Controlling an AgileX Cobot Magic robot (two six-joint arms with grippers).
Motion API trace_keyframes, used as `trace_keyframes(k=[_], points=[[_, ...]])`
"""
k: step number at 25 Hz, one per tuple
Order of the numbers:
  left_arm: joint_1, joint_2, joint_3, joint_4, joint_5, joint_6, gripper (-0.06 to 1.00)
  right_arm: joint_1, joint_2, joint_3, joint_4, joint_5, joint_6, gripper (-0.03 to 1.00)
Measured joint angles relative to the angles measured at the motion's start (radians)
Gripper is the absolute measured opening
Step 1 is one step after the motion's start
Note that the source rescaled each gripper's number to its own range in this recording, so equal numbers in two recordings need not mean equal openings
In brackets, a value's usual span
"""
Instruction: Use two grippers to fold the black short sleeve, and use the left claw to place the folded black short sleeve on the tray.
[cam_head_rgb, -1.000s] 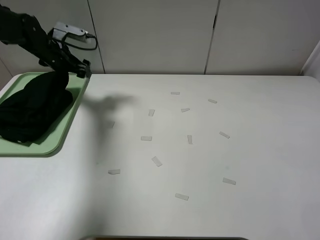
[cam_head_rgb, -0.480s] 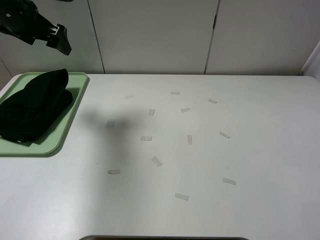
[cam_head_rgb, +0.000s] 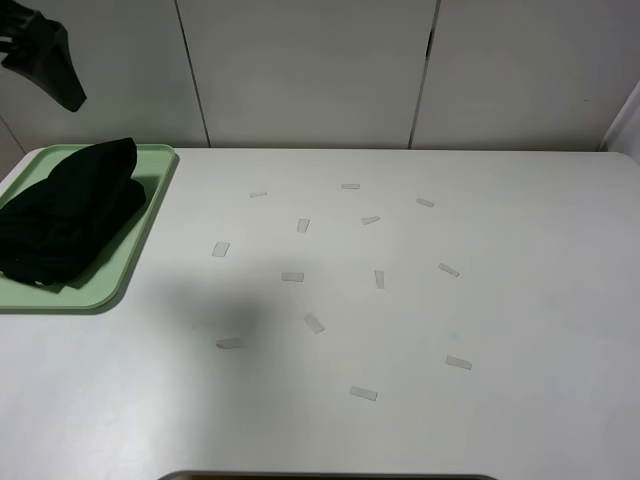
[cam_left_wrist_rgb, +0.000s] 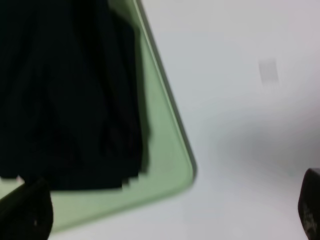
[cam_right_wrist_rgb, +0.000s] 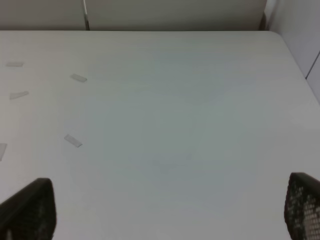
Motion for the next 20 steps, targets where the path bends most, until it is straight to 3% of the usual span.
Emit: trace_keyframes(k=[2,9,20], points=[[0.0,-0.036,0.001,0.001,0.044,0.0,0.98,0.0,0.0,0.0,0.0,0.0,0.0,1.0],[0.0,-0.212,0.036,0.0,0.045,-0.032,0.98,0.0,0.0,0.0,0.0,0.0,0.0,1.0],[0.0,-0.632,0.295,0.0,0.047,-0.061,0.98,0.0,0.0,0.0,0.0,0.0,0.0,1.0]])
